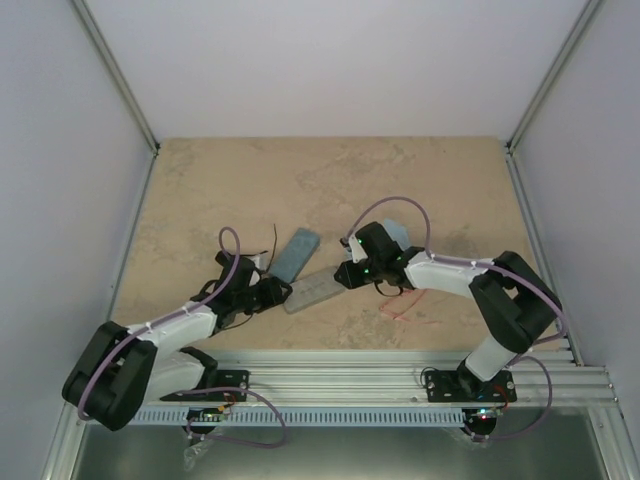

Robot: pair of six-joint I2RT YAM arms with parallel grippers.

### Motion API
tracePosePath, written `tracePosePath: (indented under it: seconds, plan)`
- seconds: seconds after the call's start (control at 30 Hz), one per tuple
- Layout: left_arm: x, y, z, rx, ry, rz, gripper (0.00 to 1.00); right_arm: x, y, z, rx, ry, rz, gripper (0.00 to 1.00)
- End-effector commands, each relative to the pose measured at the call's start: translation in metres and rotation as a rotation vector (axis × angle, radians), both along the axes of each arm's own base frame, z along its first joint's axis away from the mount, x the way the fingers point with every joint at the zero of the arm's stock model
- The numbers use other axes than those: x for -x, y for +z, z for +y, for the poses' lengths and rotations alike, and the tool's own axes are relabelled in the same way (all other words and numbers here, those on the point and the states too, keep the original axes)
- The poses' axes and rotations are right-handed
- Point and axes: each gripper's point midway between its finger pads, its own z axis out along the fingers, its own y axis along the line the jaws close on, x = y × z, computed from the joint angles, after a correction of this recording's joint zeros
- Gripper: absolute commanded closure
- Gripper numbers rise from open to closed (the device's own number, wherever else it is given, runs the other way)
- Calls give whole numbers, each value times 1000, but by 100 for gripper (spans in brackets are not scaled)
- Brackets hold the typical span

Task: Organize the sunglasses
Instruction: Adjust the sunglasses case at the center of the board.

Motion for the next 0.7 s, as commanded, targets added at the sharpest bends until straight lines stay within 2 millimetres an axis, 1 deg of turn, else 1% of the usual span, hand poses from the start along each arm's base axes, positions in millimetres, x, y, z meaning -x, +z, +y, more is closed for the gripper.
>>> tracePosePath:
  seconds: [0.0,0.03,0.1,0.17,0.23,0.27,0.33,0.43,0.53,0.6,0.67]
  plan:
    - [-11,15,-18,51,-58,-68,50,80,-17,12,-12,133,202,81]
    - [-14,15,-18,42,-57,-74,50,82,-16,10,-5,121,198,81]
    - [-20,12,-14,8,-35,-75,49,76,-16,2,48,67,162,79]
    - [-27,11,-8,-28,1,-88,49,61,-13,-12,135,-5,90,74]
    - [-33,13,-5,-46,28,-108,47,42,1,-19,187,-48,-3,64]
    - [-36,14,-4,-52,38,-117,45,34,9,-18,200,-47,-43,57]
    - [-41,16,-1,-71,54,-134,43,23,24,-10,200,-14,-110,47]
    - [-49,16,3,-105,78,-146,42,13,33,7,190,76,-173,34]
    - [-56,18,7,-129,102,-161,42,13,27,19,182,155,-182,24]
    - [-60,21,7,-127,102,-176,42,16,23,22,178,199,-188,18]
    - [-65,20,8,-119,101,-175,42,21,20,26,169,252,-190,15]
